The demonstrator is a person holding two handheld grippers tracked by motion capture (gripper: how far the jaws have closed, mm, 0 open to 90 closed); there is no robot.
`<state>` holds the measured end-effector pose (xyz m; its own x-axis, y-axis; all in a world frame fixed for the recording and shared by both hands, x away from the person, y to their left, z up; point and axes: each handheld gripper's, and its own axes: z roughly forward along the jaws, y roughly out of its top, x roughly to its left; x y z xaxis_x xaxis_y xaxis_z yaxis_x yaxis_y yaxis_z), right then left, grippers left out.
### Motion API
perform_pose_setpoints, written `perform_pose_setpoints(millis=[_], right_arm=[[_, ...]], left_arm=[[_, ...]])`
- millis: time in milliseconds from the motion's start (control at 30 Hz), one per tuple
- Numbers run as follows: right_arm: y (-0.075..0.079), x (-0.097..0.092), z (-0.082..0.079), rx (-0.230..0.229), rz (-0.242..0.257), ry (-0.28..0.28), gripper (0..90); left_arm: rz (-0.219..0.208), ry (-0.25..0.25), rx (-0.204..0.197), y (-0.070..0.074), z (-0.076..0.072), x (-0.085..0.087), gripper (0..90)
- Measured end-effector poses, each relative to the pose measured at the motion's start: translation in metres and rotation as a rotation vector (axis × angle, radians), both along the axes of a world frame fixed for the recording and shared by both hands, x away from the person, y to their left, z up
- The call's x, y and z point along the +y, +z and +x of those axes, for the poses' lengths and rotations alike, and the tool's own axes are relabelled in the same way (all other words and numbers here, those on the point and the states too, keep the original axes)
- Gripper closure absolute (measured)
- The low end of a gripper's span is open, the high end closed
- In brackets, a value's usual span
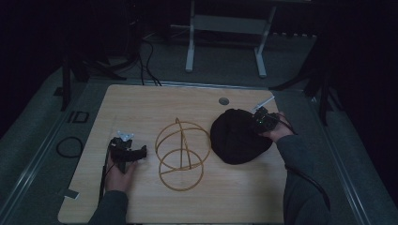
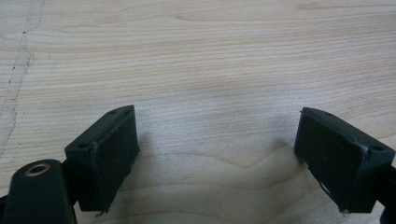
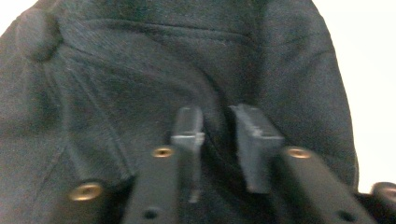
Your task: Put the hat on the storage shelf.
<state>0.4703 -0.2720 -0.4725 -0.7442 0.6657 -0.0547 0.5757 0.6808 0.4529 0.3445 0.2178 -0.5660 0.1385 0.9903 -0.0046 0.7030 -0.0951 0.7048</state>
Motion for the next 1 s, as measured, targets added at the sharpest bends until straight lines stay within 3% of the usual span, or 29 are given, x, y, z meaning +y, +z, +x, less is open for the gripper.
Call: perform_pose_setpoints(millis=[67,133,267,567,767,867,900,1000], right_arm=[[-0.001,0.0,0.0,0.013,0.004,-0.002,74.2],[-0.003,0.0,0.0,0.027,0.003,-0.009,82.5],[-0.002,0.0,-0.001,0.037,0.028,-0.032,84.1],[0.013,-0.008,-0.007,0.039,0.155,-0.063,85.4],[0.027,-0.011,-0.014,0.017,0.23,-0.031,85.8],[0.031,-0.011,-0.016,0.01,0.242,-0.014,85.8],[0.036,-0.01,-0.018,0.006,0.267,0.017,85.9],[0.038,-0.009,-0.02,0.006,0.297,0.039,86.0]], left_arm=[[0.0,0.0,0.0,0.0,0.0,0.0,13.2],[0.0,0.0,0.0,0.0,0.0,0.0,13.2],[0.001,0.0,0.0,0.0,0.0,0.0,13.2],[0.0,0.0,0.0,0.0,0.0,0.0,13.2],[0.001,0.0,0.0,0.0,0.0,0.0,13.2],[0.0,0.0,0.0,0.0,0.0,0.0,13.2],[0.001,0.0,0.001,0.0,0.0,0.0,13.2],[0.001,0.0,0.001,0.0,0.0,0.0,13.2]])
